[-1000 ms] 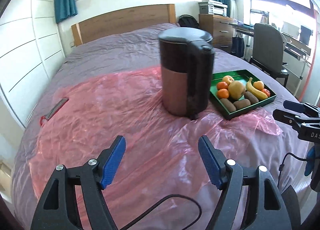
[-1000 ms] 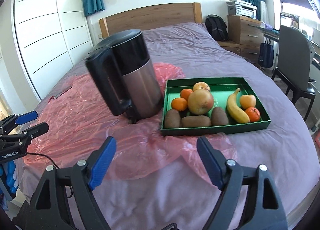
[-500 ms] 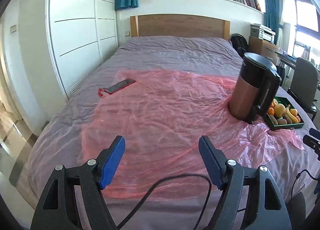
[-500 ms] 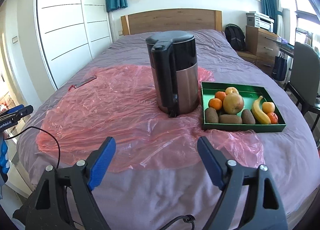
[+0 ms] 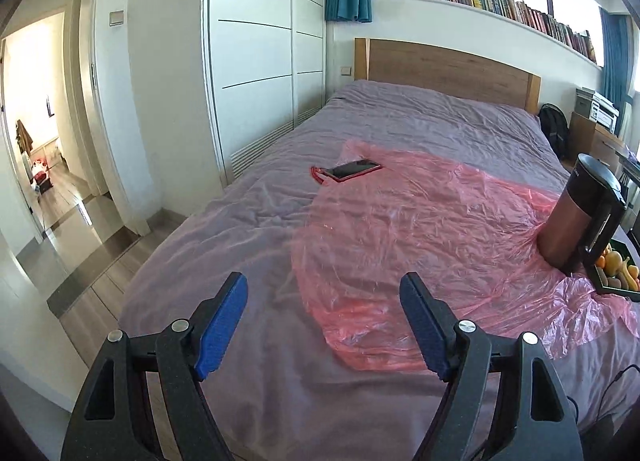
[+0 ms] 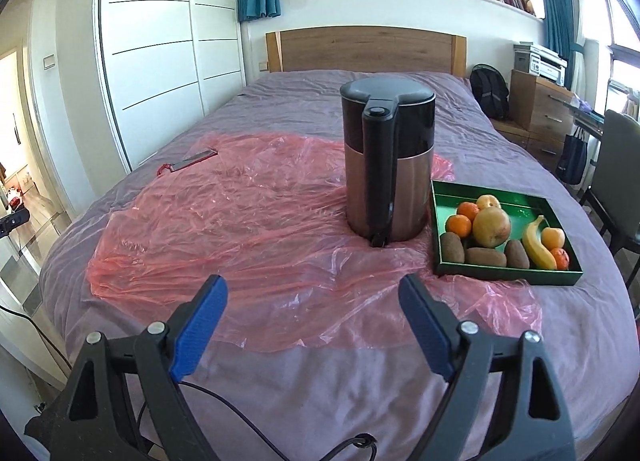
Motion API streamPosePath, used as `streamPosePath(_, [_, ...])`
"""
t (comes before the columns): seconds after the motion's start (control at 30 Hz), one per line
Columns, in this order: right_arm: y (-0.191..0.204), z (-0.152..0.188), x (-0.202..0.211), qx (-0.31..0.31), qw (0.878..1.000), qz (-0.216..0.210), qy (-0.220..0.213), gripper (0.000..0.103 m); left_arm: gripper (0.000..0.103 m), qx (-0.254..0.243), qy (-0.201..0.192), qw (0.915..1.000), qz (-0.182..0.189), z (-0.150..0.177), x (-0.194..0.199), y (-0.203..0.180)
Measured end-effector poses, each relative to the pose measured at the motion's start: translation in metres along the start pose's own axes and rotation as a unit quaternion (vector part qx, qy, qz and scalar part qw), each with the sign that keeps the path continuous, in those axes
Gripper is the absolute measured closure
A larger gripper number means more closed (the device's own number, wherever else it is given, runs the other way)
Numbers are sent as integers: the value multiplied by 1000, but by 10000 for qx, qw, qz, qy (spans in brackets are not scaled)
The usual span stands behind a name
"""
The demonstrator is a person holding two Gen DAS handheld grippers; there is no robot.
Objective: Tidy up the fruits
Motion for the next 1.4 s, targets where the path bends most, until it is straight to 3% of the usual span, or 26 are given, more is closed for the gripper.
streamPosePath(0.2, [0,1,5,67,9996,262,-39,0,27,-318,38,9982,500,-5,-2,-35])
streamPosePath(0.43, [-9,-1,13,110,9979,628,-113,0,5,-527,102,9910,1223,-9,3,-90])
streamPosePath(0.73, [-26,-4,19,70,9954,935,-171,0,5,-1158,21,9763,1828,-4,23,-167])
streamPosePath(1.4, [-91,7,37,-322,9903,1349,-89,0,5,-1775,133,9550,2374,14,48,-271])
Point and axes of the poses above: each gripper's, at about its wrist camera, not at the fingertips, and x roughly against the way its jaws point, y to its left, z to its underside, the point moved 2 cm from there along -x, roughly the way its jaws point, and after that the axes turned 5 degrees about -z, right-handed, at the moved point
